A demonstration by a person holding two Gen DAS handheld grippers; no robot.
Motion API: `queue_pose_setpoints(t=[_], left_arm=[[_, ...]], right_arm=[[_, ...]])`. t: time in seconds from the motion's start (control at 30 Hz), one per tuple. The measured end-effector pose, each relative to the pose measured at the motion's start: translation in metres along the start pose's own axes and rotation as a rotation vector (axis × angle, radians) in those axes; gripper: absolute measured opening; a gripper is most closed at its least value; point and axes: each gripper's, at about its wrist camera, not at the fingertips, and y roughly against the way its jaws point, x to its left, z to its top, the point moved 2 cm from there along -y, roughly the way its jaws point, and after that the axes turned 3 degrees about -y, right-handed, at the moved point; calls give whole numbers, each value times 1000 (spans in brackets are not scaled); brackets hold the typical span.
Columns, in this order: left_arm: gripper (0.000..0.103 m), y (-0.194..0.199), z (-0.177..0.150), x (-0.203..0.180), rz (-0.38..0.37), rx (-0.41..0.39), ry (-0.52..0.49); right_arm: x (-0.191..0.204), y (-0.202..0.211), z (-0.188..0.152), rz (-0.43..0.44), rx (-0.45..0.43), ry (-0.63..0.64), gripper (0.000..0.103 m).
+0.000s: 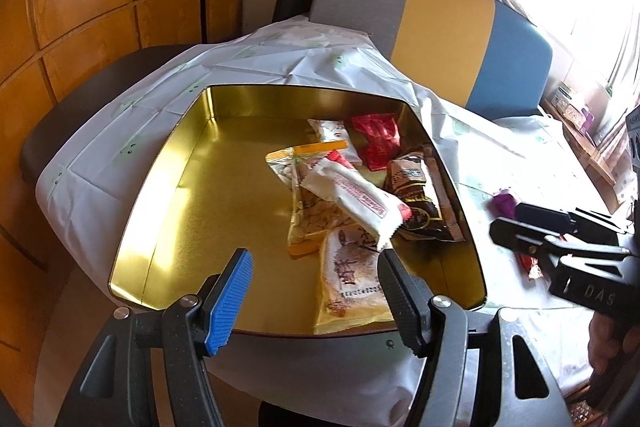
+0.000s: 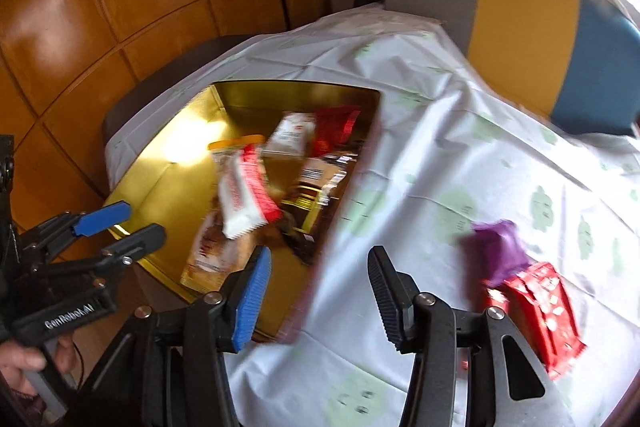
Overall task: Organize snacks
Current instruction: 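Move both grippers back to the remaining red snacks and purple pouch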
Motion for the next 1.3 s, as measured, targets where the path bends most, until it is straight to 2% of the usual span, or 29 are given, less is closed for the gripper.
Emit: queue_pose_setpoints(t=[0.23,0.6,0.83,0.97,1.1,1.3], left_arm=[[66,3,1,-20,-18,-5,-51],[66,5,6,-56,-53,-11,-137],[66,5,9,-88,-88,-9,-206],[66,3,10,-106,-104,-1,-249],[66,0,11,-126,-123,12,-292],[66,-9,10,-162,-183,45,-362]], right_arm=[[-50,19,-6,-79,-18,-61,55],[-142,54,-15,-250,-33,-144,59],[-196,62,-25,-331,-17,-207,59],[-225,60,-34,-346,-18,-270,59],[-248,55,-43,-325,6,-380,59],[-258,62,-41,-276,-30,-462,59]])
